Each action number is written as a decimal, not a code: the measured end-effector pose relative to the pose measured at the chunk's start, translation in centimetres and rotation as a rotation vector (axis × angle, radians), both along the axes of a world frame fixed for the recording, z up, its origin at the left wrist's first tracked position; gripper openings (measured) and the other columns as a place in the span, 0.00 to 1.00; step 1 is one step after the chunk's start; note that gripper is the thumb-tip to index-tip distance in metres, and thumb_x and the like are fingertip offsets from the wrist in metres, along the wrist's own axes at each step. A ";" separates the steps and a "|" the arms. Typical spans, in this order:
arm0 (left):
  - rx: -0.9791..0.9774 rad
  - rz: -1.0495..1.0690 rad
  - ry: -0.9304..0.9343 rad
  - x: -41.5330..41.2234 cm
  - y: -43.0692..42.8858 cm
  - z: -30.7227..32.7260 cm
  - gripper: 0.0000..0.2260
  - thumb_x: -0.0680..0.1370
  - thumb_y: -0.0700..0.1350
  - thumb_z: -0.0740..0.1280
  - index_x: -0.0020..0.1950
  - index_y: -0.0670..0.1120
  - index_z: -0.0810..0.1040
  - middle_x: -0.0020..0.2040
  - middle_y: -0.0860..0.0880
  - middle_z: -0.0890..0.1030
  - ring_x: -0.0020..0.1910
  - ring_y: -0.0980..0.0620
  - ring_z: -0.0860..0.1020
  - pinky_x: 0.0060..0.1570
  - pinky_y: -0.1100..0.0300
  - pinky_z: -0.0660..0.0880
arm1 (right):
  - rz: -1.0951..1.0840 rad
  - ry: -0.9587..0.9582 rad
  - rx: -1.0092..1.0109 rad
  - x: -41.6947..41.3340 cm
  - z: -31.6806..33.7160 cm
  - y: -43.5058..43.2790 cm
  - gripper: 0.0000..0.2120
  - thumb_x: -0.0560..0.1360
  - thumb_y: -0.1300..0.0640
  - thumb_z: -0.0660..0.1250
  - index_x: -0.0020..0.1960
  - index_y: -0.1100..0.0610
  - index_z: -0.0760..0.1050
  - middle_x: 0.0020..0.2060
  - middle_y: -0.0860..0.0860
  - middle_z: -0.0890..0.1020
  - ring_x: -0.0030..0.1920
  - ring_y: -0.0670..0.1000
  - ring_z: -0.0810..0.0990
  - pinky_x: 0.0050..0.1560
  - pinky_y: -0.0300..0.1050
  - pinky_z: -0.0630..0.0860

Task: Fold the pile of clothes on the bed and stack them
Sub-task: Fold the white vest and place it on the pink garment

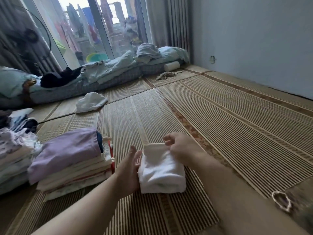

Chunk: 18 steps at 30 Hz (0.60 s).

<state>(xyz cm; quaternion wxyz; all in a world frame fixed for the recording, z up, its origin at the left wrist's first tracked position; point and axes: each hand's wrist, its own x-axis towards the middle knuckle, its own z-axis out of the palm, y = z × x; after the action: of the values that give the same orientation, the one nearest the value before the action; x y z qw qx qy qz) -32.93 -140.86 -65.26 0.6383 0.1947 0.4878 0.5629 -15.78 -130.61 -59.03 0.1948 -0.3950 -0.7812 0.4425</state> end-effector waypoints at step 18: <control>-0.164 0.185 0.578 3.8 0.2 0.3 0.41 0.75 0.36 0.67 0.77 0.59 0.45 0.53 0.48 0.73 0.48 0.41 0.81 0.43 0.44 0.81 | -0.185 -0.245 0.099 2.1 -4.1 0.6 0.35 0.71 0.49 0.67 0.75 0.49 0.57 0.71 0.54 0.64 0.71 0.57 0.61 0.66 0.57 0.65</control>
<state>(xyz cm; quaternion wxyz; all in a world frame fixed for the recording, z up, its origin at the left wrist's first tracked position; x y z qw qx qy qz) -29.11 -140.65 -64.99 0.4326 0.2493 0.7086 0.4986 -13.71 -130.03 -63.08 0.1572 -0.5064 -0.7802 0.3320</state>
